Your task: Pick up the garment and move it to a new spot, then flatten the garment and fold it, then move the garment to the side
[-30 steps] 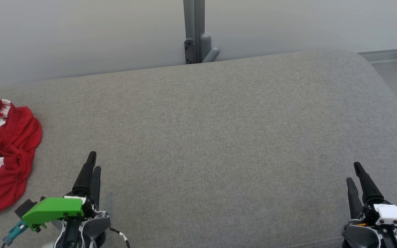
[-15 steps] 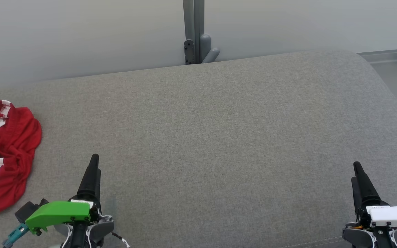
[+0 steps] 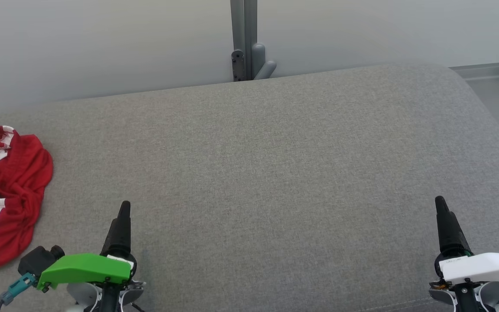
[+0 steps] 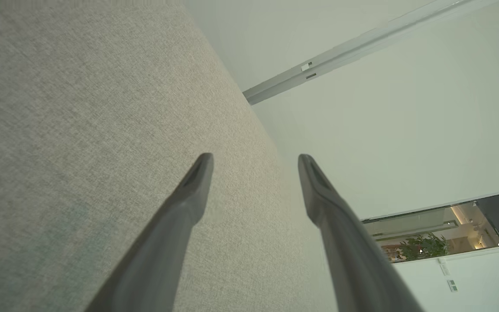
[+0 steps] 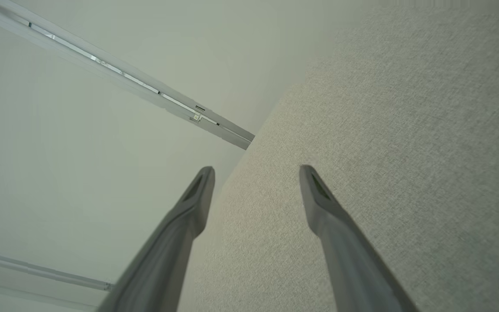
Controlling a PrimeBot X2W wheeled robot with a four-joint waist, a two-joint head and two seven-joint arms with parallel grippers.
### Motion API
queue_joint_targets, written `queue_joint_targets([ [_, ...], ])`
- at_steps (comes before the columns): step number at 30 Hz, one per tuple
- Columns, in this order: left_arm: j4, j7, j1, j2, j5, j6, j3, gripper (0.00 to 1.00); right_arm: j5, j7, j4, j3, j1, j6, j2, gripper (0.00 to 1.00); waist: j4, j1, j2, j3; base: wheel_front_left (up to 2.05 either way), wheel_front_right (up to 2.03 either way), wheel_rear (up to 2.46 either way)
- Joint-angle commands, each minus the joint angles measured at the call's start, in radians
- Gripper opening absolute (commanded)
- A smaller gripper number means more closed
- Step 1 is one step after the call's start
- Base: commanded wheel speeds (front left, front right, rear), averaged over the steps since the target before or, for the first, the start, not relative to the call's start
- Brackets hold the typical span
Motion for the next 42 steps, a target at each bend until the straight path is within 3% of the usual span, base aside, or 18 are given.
queue_joint_targets([
  [1,-0.016,-0.009,-0.005,0.016,0.040,0.005,-0.006,1.00,-0.039,-0.011,-0.022,0.003,-0.001,0.000,-0.011,1.00,0.000,0.0000,0.0000,0.000,0.00,0.00,0.00],
  [19,-0.023,-0.074,0.039,0.054,0.408,0.044,-0.041,1.00,-0.387,-0.067,-0.025,0.057,0.008,0.000,-0.036,1.00,0.002,0.0000,0.0000,-0.001,0.00,0.00,0.00],
  [42,-0.038,-0.140,0.097,0.041,0.694,0.036,-0.008,1.00,-0.664,-0.124,-0.009,0.081,0.032,0.000,-0.038,1.00,0.006,0.0000,0.0000,-0.001,0.00,0.00,0.00],
])
